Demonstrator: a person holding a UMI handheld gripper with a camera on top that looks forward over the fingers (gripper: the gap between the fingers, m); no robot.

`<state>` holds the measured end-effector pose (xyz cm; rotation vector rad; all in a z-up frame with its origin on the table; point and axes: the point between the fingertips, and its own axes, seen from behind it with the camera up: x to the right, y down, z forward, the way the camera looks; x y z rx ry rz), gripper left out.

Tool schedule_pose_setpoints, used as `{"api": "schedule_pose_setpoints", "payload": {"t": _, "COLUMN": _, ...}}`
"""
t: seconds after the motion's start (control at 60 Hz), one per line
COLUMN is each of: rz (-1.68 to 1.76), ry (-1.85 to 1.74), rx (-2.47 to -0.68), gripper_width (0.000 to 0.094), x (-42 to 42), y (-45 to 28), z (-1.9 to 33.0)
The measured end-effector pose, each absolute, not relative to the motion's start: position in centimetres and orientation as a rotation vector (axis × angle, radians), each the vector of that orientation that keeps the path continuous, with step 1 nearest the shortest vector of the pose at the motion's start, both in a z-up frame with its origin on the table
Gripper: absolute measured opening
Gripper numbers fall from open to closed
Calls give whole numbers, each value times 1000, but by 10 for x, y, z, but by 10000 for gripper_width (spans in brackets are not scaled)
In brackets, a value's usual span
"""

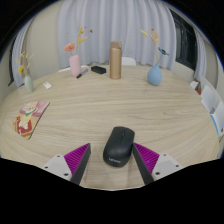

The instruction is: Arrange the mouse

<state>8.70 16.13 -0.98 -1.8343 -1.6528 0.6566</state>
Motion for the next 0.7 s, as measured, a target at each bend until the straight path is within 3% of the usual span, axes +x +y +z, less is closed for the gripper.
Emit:
{"api": "schedule_pose_setpoints", "payload": {"t": 0.3, "rz": 668, "ry": -1665, "rx": -1832, "gripper_width": 817, "x": 49, "y": 156, "z": -15}}
{"api": "schedule_pose_setpoints", "payload": {"t": 0.4, "rz": 678, "ry": -1687, "rx": -1817, "gripper_width": 647, "x": 44, "y": 153, "z": -16}}
{"api": "schedule_pose_setpoints", "payload": {"t": 0.45, "rz": 677, "ry": -1691, "rx": -1811, "gripper_width": 475, "x": 44, "y": 153, "z": -15}}
{"api": "schedule_pose_setpoints", "payload": {"t": 0.617, "rz": 681, "ry": -1704, "rx": -1817, "gripper_width": 401, "x": 45, "y": 147, "z": -10}}
{"api": "schedule_pose_setpoints", "payload": {"t": 0.7, "rz": 671, "ry": -1679, "rx": -1804, "gripper_width": 342, "x": 38, "y": 144, "z": 11}}
